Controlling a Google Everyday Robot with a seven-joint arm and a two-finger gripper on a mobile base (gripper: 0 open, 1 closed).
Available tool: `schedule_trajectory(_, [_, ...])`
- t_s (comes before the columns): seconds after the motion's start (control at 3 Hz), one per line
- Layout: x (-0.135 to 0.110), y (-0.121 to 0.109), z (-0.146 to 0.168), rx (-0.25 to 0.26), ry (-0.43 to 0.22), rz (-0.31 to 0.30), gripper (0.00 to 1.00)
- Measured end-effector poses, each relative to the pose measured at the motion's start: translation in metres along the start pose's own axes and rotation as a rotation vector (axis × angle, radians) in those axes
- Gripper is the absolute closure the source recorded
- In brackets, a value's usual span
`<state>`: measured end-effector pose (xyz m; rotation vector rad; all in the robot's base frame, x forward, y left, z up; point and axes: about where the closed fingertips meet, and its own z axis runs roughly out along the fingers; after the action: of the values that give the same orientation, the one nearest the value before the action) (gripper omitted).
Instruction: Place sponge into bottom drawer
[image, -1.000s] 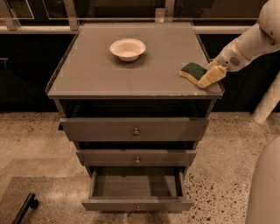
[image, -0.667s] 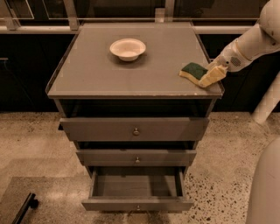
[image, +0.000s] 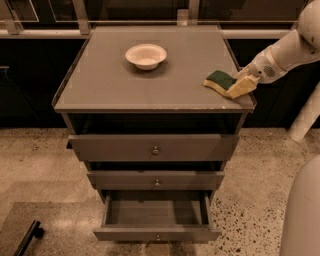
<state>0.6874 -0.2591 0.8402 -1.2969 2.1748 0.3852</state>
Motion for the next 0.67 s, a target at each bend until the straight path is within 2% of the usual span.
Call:
schedule_trajectory(0.33, [0.000,0.024,-0.009,-0.095,-0.142,-0.001,1.00])
schedule_trajectory(0.67, [0.005,0.057,-0.042,-0.115,-0.284,0.013,1.00])
